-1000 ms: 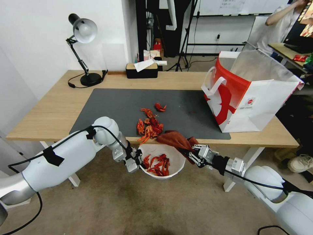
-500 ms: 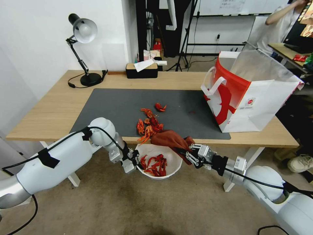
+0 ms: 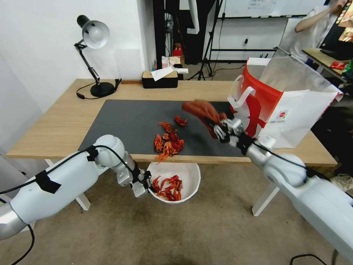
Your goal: Sweep shrimp from table into container with towel, then put container into takeout bag.
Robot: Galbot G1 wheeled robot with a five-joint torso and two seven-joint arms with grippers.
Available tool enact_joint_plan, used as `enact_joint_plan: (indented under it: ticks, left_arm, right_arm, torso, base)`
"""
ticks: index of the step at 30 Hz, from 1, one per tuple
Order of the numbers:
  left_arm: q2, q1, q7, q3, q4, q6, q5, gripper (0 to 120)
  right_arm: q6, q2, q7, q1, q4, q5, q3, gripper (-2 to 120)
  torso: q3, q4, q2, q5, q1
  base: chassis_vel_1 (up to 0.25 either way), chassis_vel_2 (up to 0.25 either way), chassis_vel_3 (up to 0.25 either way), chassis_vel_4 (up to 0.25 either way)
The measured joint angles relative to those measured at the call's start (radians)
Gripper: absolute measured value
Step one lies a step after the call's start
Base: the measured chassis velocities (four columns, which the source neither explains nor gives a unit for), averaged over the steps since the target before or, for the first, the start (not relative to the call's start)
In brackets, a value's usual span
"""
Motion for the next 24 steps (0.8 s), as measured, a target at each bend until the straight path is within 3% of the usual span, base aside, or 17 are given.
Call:
enact_joint_plan:
  ticks: [3, 5, 13, 24]
  left_arm:
    - [0.008, 0.009, -0.001, -0.011, -0.003, -0.002, -0.001, 0]
    - [0.014, 0.022, -0.003, -0.024, -0.003, -0.005, -0.002, 0]
    - [0.017, 0.049, -0.007, -0.059, -0.001, -0.012, -0.004, 0]
    - [0.021, 0.054, -0.015, -0.073, 0.024, -0.03, -0.014, 0]
  right_arm:
    - [-0.003, 0.051, 0.003, 0.115, -0.121, -0.029, -0.096, 6]
    - [0.003, 0.135, 0.002, 0.223, -0.284, -0.082, -0.18, 6]
    - [0.021, 0.3, -0.032, 0.343, -0.513, -0.163, -0.259, 6]
    - [0.053, 0.369, -0.093, 0.367, -0.675, -0.223, -0.237, 6]
  torso:
    - [0.0, 0.0002, 0.0, 0.0007, 0.0]
    - [0.0, -0.0006, 0.0, 0.0002, 0.0]
    - [0.0, 0.0004, 0.0, 0.0005, 0.0]
    - [0.0, -0.0004, 0.0, 0.0005, 0.0]
  base:
    - [0.0, 0.0, 0.0, 0.0]
    - [0.0, 0.0, 0.0, 0.0]
    - [0.0, 0.0, 0.0, 0.0]
    - [0.0, 0.0, 0.0, 0.0]
